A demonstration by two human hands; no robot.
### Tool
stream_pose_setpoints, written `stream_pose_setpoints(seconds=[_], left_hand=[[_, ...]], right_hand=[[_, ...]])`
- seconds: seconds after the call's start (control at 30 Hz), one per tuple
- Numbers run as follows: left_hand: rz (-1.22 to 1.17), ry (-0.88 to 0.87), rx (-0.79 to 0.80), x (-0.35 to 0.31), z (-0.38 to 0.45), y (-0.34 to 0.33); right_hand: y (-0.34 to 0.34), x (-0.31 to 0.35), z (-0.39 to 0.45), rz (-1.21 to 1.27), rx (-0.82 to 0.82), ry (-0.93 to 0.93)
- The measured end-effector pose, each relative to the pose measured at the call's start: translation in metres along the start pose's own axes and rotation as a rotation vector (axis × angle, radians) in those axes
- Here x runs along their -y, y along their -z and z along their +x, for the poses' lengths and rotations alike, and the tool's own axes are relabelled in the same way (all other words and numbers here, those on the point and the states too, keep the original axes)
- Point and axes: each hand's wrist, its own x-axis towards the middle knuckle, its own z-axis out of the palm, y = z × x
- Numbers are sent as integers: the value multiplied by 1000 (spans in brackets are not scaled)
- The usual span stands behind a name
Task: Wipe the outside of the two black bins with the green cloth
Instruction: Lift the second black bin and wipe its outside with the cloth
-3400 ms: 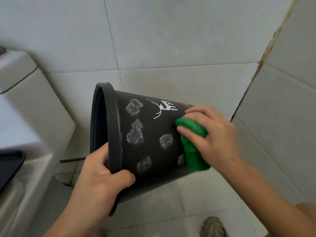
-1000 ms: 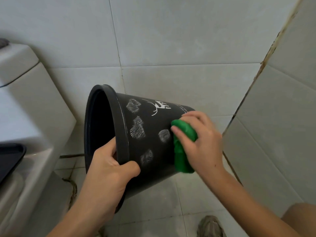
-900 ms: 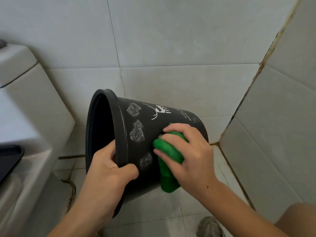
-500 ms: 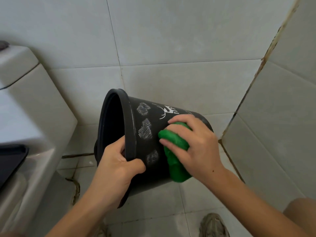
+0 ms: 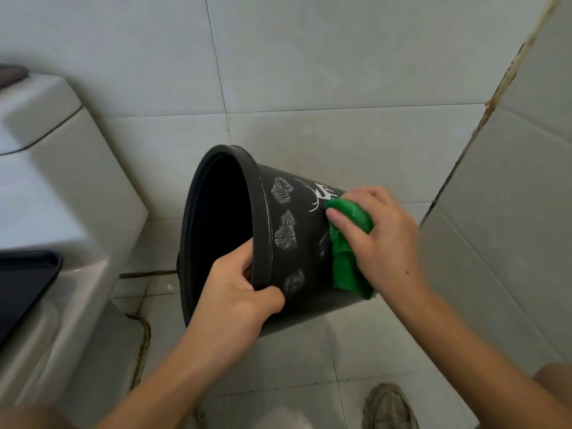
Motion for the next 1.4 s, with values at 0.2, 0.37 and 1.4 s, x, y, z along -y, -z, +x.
stream_pose_setpoints(seconds=[0.2, 0.37, 1.4], left_hand=[[-36, 53, -92, 6, 1, 9], [39, -3, -20, 1, -3, 5], [41, 41, -75, -1, -11, 19]], right_hand=[[-1, 15, -28, -45, 43, 349], [-4, -3, 6, 17, 13, -58], [15, -36, 10, 17, 68, -77]])
